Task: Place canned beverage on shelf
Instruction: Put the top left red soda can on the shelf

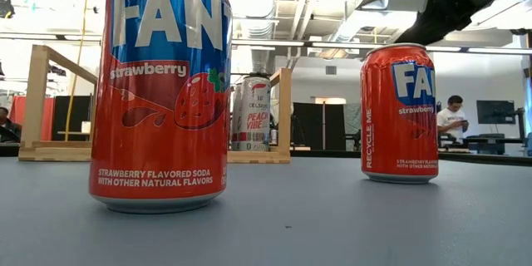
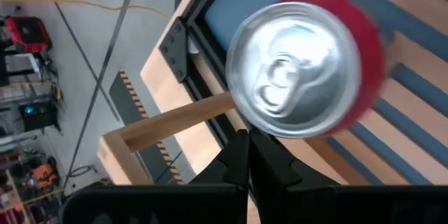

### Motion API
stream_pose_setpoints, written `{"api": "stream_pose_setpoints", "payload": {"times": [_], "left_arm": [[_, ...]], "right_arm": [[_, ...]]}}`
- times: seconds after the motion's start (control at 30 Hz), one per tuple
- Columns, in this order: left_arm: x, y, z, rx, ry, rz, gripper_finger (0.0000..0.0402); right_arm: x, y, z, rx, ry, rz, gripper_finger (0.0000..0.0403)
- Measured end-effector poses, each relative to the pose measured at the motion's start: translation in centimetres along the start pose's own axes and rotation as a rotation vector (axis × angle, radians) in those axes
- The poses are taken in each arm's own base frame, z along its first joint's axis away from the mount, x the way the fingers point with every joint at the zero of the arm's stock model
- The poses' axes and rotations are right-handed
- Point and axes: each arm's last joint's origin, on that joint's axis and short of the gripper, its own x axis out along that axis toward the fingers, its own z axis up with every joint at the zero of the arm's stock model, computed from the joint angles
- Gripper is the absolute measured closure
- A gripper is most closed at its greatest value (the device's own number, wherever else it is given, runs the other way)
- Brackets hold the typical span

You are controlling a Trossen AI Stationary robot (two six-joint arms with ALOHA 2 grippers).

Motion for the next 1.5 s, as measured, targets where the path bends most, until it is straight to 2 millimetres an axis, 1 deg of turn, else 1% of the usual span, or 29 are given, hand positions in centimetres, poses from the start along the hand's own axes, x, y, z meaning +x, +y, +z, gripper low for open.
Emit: {"api": "stream_pose_setpoints", "payload": {"times": [0.17,0.23,0.33,0.43,0.5,0.57,0.63,0.77,0.9,1.13,1.3,1.5], "left_arm": [[0.6,0.7,0.3,-0.006,0.004,0.012,0.0401],[0.3,0.7,0.0,-0.004,0.007,0.005,0.0401],[-1.3,0.8,-1.1,-0.036,-0.022,-0.078,0.0401],[-3.1,0.5,-2.1,-0.087,-0.122,-0.19,0.0401],[-3.8,0.3,-2.8,-0.109,-0.182,-0.217,0.0401],[-4.1,0.0,-3.1,-0.142,-0.245,-0.244,0.0401],[-3.9,-0.2,-3.5,-0.15,-0.263,-0.259,0.0401],[-2.7,-1.0,-4.1,-0.133,-0.23,-0.264,0.0401],[-1.6,-2.0,-4.0,-0.144,-0.267,-0.28,0.0401],[-1.1,-2.3,-3.9,-0.156,-0.289,-0.276,0.0401],[-1.1,-2.1,-3.7,-0.181,-0.321,-0.204,0.0401],[-1.0,-2.0,-3.8,-0.182,-0.307,-0.198,0.0401]], "right_arm": [[0.0,0.0,-0.1,0.003,0.014,-0.001,0.0127],[0.0,0.0,-0.1,0.003,0.014,-0.002,0.0127],[0.0,0.0,-0.1,0.003,0.014,-0.002,0.0127],[0.0,0.0,-0.1,0.004,0.011,-0.002,0.0127],[0.0,0.0,-0.1,-0.001,0.01,-0.001,0.0127],[0.0,0.0,0.0,-0.002,0.002,0.0,0.0127],[0.0,0.0,0.0,-0.001,-0.001,0.001,0.0127],[0.0,0.0,0.0,0.008,-0.004,0.001,0.0127],[0.0,0.1,0.3,0.023,-0.03,0.006,0.0127],[0.0,0.1,0.3,0.018,-0.031,0.006,0.0127],[0.0,0.1,0.3,0.017,-0.031,0.006,0.0127],[0.0,0.1,0.3,0.017,-0.031,0.007,0.0127]]}}
